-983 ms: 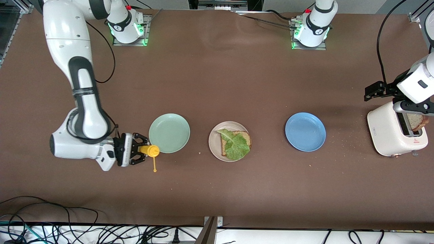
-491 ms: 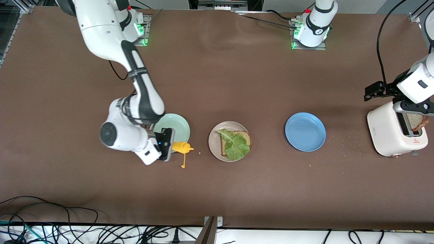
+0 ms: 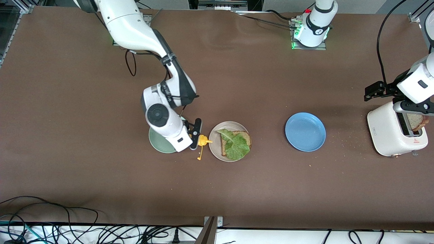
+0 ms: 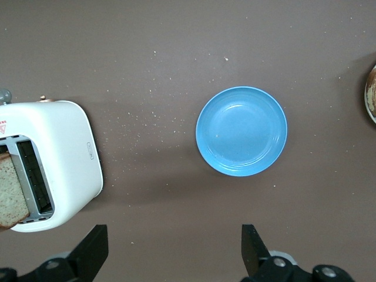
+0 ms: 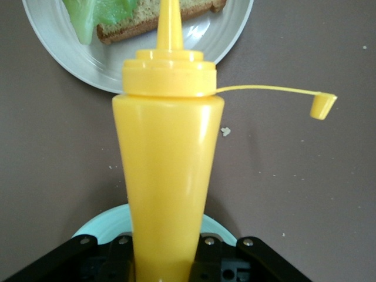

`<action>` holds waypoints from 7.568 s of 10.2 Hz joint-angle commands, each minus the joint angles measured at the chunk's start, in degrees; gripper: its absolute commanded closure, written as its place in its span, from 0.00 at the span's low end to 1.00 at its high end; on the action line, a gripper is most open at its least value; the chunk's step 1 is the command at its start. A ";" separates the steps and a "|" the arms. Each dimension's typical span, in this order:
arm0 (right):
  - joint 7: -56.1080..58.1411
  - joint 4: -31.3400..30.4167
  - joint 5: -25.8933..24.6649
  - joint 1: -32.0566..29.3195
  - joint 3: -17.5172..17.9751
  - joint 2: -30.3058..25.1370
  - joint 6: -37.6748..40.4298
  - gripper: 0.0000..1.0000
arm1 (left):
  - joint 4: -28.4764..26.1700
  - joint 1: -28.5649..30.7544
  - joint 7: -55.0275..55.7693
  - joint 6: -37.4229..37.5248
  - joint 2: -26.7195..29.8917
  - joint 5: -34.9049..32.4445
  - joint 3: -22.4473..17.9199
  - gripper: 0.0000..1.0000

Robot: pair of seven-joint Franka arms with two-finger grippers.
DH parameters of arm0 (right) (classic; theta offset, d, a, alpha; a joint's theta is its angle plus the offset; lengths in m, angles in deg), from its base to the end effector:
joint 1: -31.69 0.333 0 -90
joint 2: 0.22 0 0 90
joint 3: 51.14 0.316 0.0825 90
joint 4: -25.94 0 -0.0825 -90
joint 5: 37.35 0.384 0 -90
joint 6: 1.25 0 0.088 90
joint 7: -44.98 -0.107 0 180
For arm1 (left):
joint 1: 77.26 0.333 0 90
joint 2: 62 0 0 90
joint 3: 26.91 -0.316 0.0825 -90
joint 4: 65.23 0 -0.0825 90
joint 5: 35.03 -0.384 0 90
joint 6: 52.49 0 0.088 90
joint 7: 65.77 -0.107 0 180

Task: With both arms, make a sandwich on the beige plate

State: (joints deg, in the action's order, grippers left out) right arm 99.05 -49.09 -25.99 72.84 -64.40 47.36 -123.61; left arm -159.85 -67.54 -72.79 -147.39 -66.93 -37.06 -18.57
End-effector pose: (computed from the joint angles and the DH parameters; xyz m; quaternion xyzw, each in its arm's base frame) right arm 0.6347 0.3920 0.2509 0.7648 0.6443 0.0086 0.0027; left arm 0.5802 0.0204 0.5451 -0.9978 0.0514 0.0408 0.0084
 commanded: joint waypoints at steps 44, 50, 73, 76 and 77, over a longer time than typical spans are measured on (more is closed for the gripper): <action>92.69 -20.51 57.02 -51.26 -0.18 3.75 40.79 1.00 | 7.23 17.42 -10.74 -0.19 -13.50 -6.75 -1.75 0.00; 94.20 -20.86 60.18 -51.52 0.08 6.21 41.93 0.78 | 7.61 22.18 -10.57 -8.44 -20.37 -10.45 -1.75 0.00; 41.78 1.72 31.81 -56.81 -0.71 -2.21 50.19 0.00 | 19.41 19.56 -2.52 12.11 -21.96 14.46 3.69 1.00; 27.01 2.17 26.89 -52.85 -0.71 -9.85 52.30 0.00 | 15.09 19.20 2.62 10.18 -25.81 29.83 9.84 1.00; 22.00 2.17 25.74 -51.80 -0.79 -11.61 53.35 0.00 | 13.42 17.54 2.44 8.96 -26.61 34.33 10.11 1.00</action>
State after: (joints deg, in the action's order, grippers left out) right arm 126.99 -46.29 2.36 20.16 -65.24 39.04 -71.89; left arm -144.84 -49.39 -70.71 -137.14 -92.35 -8.30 -9.14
